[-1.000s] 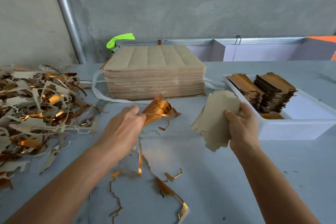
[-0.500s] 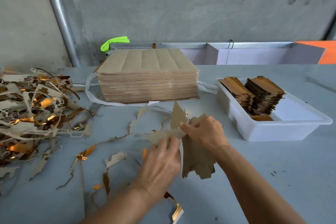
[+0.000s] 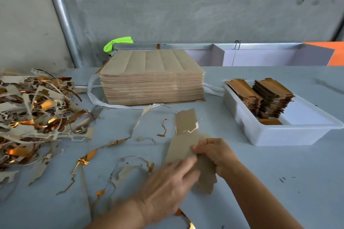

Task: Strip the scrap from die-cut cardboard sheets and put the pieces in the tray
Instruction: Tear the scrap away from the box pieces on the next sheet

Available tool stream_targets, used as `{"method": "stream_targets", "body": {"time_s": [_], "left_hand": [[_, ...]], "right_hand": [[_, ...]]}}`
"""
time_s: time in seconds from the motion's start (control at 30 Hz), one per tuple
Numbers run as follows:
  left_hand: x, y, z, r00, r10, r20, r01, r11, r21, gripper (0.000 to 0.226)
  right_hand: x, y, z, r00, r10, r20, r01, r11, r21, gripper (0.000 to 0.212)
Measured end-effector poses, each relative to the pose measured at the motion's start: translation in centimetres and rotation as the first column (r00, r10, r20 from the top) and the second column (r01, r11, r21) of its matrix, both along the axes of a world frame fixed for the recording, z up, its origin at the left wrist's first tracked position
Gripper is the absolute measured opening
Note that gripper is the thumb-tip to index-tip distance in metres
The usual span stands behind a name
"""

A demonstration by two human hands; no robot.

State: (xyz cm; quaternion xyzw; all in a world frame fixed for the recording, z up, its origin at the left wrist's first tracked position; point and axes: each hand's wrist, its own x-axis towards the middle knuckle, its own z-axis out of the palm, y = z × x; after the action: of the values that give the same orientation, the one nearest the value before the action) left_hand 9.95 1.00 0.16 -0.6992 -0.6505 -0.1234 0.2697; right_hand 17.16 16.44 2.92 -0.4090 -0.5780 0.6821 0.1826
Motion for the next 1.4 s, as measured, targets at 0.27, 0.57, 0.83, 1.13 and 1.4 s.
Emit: {"method": "stream_targets", "body": {"time_s": [0.27, 0.57, 0.83, 1.13, 1.4], "left_hand": [[-7.1, 3.5, 4.0, -0.337, 0.313, 0.888, -0.278, 0.868, -0.411, 0.059], [-9.2, 4.4, 3.8, -0.66, -0.322, 0.679, -0.429, 0.903, 0.011, 0.005], [-11.6, 2.0, 4.4, -0.423, -0.389, 0.819, -0.683, 0.73, -0.006, 0.024], [-13.4, -1.5, 4.5, -0.18, -0.004, 0.984, -0.663, 0.739, -0.118, 0.012], [-7.2, 1.8, 4.7, -0.496, -0.085, 0.864, -0.276, 0.959, -0.065, 0.007]], "right_hand": [[1.0, 0.8, 2.1, 0.886, 0.459, -0.058, -0.43, 0.862, 0.268, 0.013], [0.4, 0.7, 1.4, 0.982, 0.187, -0.034, -0.173, 0.955, 0.241, 0.022], [1.0, 2.8, -0.8, 0.946, -0.27, -0.177, 0.243, 0.957, -0.161, 0.005], [3.5, 4.4, 0.8, 0.874, -0.379, -0.305, 0.397, 0.918, -0.001, 0.027], [1.0, 1.7, 0.9, 0.985, -0.097, -0.143, 0.15, 0.889, 0.433, 0.041]]}}
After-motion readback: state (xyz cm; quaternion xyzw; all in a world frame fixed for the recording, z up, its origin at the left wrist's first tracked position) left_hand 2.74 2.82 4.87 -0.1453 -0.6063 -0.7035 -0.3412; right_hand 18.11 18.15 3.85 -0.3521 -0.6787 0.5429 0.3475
